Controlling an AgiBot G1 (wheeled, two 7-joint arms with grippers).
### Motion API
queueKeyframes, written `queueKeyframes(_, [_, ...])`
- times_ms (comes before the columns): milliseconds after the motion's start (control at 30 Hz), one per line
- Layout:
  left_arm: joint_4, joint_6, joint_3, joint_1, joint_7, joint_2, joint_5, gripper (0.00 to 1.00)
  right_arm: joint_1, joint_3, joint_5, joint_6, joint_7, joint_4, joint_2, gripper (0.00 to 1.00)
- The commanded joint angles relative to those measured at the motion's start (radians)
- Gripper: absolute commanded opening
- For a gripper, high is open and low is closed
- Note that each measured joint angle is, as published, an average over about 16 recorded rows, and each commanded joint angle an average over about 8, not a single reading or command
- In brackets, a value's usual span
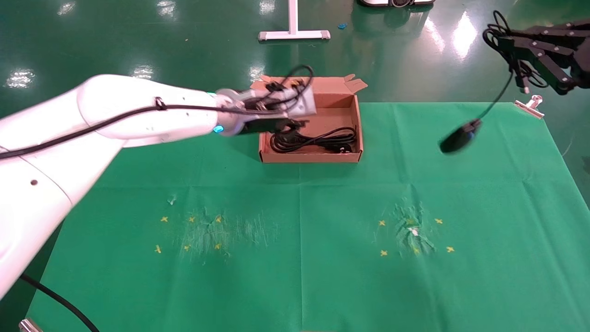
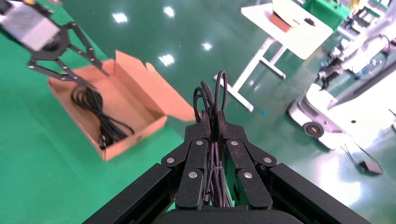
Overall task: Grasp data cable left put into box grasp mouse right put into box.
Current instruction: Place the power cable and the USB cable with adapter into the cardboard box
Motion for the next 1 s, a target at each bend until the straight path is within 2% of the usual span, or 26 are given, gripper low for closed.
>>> queueKeyframes(33, [0.03, -0.019, 0.012, -0.014, -0.003, 0.0, -0.013, 1.0, 0.004, 0.003, 0.007, 0.001, -0.005, 0.001, -0.007, 0.0])
queueKeyframes(200, [0.047, 0.013, -0.022, -0.038, 0.039, -0.124, -0.058, 1.0, 0.035, -0.017, -0.012, 0.008, -0.033, -0.01, -0.065, 0.0])
queueKeyframes(333, [-0.019, 0.035, -0.038, -0.036, 0.056, -0.248, -0.073, 1.0, 0.068, -0.045, -0.045, 0.023, -0.066, -0.035, -0.134, 0.0])
queueKeyframes(433, [-0.079, 0.035, -0.038, -0.026, 0.04, -0.305, -0.07, 1.0, 0.095, -0.068, -0.066, 0.031, -0.088, -0.062, -0.193, 0.0])
queueKeyframes(667, [-0.18, 0.006, -0.018, -0.009, -0.041, -0.348, -0.033, 1.0, 0.157, -0.122, -0.101, 0.034, -0.118, -0.119, -0.333, 0.0])
queueKeyframes(1000, [-0.264, -0.021, 0.011, -0.004, -0.143, -0.377, 0.023, 1.0, 0.228, -0.205, -0.168, 0.087, -0.168, -0.259, -0.575, 0.0])
